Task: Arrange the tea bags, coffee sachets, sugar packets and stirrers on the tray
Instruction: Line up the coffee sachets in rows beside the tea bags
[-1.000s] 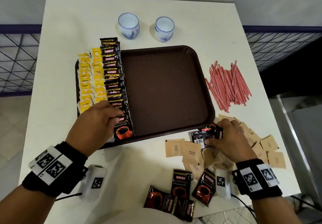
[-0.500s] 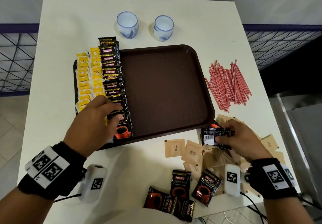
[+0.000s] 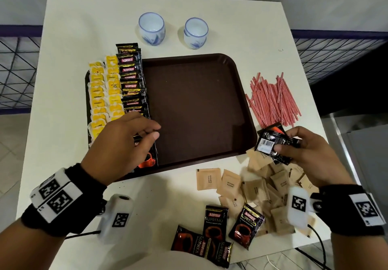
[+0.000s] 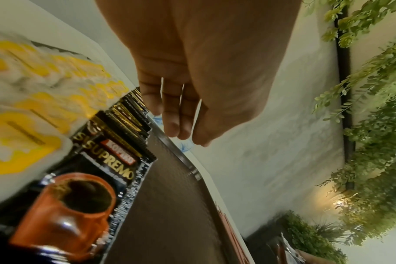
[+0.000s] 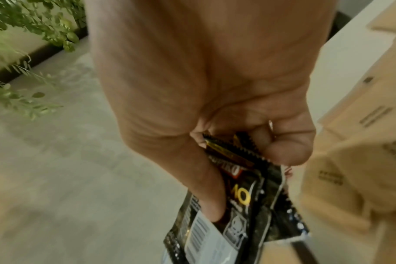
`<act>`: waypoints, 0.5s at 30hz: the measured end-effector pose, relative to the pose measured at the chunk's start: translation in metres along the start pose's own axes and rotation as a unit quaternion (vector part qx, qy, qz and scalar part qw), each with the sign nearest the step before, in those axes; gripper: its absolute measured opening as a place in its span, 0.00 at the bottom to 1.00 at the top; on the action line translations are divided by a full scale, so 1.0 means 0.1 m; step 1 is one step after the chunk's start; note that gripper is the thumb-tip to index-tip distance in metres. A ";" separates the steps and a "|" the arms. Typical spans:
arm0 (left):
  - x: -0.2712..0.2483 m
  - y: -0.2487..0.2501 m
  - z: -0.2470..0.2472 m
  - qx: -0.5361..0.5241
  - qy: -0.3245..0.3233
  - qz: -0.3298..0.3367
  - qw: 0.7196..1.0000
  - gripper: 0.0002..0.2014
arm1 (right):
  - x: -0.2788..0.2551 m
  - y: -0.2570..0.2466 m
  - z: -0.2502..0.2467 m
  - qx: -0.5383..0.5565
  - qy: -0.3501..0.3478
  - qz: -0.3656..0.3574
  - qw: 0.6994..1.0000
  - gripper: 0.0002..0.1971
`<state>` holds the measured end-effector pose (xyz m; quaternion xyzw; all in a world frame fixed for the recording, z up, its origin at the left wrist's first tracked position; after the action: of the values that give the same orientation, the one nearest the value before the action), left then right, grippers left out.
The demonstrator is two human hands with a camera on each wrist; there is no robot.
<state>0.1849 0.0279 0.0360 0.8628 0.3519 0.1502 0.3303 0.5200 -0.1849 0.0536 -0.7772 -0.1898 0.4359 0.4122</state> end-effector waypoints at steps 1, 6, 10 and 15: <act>0.02 0.04 0.00 -0.015 -0.008 0.006 1.000 0.06 | 0.00 -0.05 0.06 0.003 -0.016 -0.003 1.000 0.18; 0.11 0.26 0.12 -0.049 -0.107 0.047 0.992 0.10 | 0.02 -0.13 0.43 -0.196 -0.149 -0.002 0.969 0.11; 0.12 0.32 0.23 -0.070 -0.120 0.058 0.989 0.08 | 0.01 -0.18 0.53 -0.269 -0.129 -0.034 0.954 0.10; 0.21 0.40 0.29 -0.196 -0.148 -0.017 0.969 0.15 | 0.05 -0.53 0.70 -0.247 -0.174 -0.090 0.949 0.09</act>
<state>0.2338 0.0078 0.0424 0.7879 0.2777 0.0815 0.5435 0.4679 -0.1174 0.0748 -0.7465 -0.4295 0.4647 0.2057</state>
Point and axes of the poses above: each hand's wrist, its own x-axis towards the middle knuckle, its own z-axis out of the palm, y = z × x, the point moved 1 cm from there along x, towards the middle knuckle, and after that the axes turned 3 degrees about -y, right-handed, at the moved point
